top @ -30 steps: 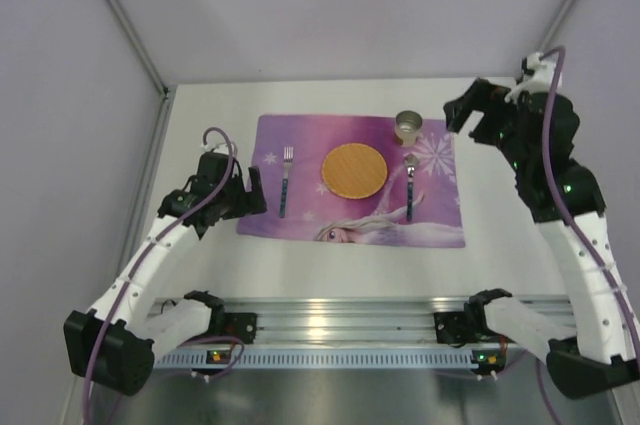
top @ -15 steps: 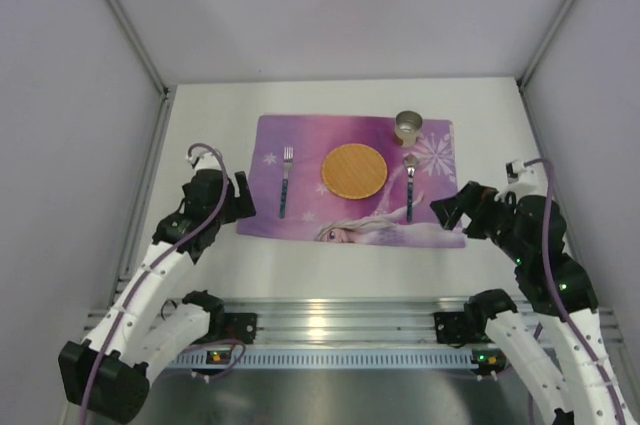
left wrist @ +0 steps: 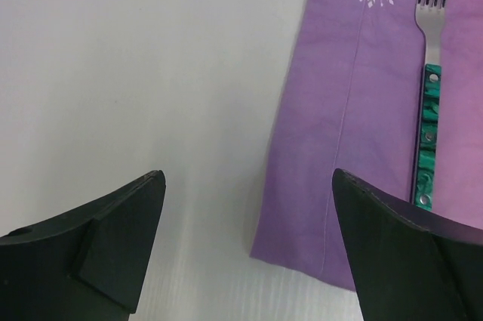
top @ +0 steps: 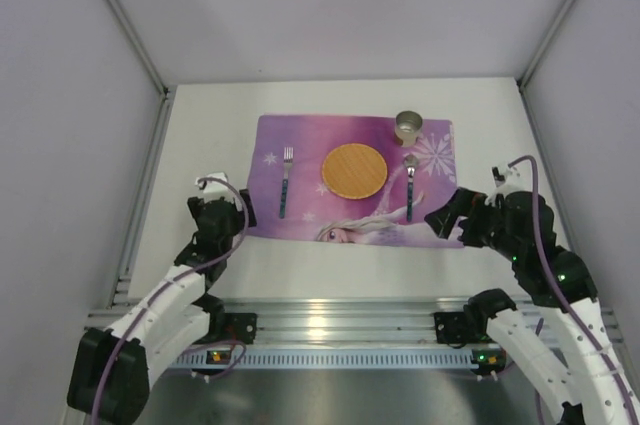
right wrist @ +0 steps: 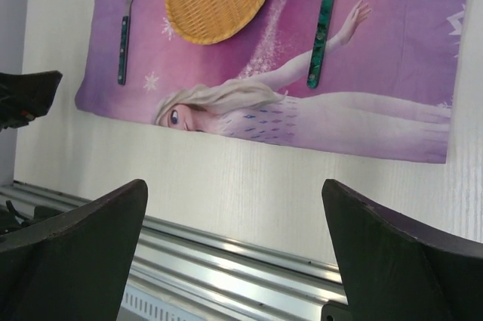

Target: Set the dinner table for one person

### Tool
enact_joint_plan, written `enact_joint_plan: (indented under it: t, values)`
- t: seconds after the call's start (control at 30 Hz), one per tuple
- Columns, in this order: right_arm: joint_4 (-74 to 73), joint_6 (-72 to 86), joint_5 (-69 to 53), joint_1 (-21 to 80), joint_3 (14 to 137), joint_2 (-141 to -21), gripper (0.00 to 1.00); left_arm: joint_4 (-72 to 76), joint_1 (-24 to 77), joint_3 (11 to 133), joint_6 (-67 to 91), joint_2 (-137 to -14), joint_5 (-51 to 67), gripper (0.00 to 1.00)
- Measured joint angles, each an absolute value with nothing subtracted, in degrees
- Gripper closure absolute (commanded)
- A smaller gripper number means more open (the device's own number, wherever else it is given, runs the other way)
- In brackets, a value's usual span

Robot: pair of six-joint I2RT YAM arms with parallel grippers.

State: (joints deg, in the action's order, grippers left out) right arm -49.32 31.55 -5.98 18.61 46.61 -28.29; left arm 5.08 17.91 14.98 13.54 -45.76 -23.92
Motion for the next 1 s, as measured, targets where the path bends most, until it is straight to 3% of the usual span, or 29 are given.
enact_joint_plan:
  t: [0.27,0.4,0.6,0.67,0.83,1.0]
  values:
    - [-52.8,28.9,-7.0,18.7,50.8,-30.7,0.00,29.8,10.3,17.9,6.1,-74.4,-19.9,0.06]
    - [-52.9,28.5,-6.1,18.7,51.9,-34.0,0.00,37.7,6.3,19.0,4.9,-81.8,-17.0,0.05]
    - [-51.7,28.8,-5.5,18.7,51.9,-41.8,0.00,46.0,1.9,22.2,3.4,-88.8,-9.0,0.03]
    - [-50.7,29.4,-5.4,18.7,51.9,-43.8,0.00,49.3,1.1,21.0,3.4,-89.0,-7.0,0.09]
    - [-46.6,29.7,-5.9,18.8,51.9,-46.5,0.00,54.2,0.6,18.9,3.0,-89.9,-3.9,0.02]
    - [-43.2,28.5,-7.5,20.2,51.9,-48.7,0.00,56.2,0.6,18.8,3.0,-89.9,-3.4,0.02]
